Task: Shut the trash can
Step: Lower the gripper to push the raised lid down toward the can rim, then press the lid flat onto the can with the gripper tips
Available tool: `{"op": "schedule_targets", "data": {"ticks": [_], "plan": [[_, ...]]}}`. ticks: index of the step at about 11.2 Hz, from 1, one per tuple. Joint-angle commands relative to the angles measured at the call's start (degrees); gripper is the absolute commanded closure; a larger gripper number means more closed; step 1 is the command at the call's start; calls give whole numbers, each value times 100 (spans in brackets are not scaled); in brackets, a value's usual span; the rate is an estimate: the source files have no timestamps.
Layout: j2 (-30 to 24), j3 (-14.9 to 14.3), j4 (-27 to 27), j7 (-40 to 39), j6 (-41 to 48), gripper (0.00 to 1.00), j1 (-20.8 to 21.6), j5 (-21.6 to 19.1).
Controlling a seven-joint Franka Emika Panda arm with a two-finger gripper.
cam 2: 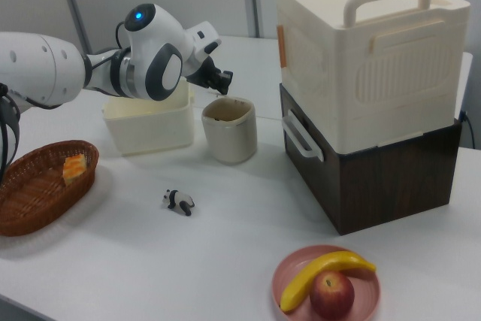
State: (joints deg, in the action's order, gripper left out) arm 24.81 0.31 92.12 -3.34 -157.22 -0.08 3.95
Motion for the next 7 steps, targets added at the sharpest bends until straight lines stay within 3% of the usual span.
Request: {"op": "schedule_targets", "data": {"ticks": [1,7], "plan": [[-275,66,509,-105,-80,100,-45,97],[-301,66,746,-105,-80,100,-27,211]]}}
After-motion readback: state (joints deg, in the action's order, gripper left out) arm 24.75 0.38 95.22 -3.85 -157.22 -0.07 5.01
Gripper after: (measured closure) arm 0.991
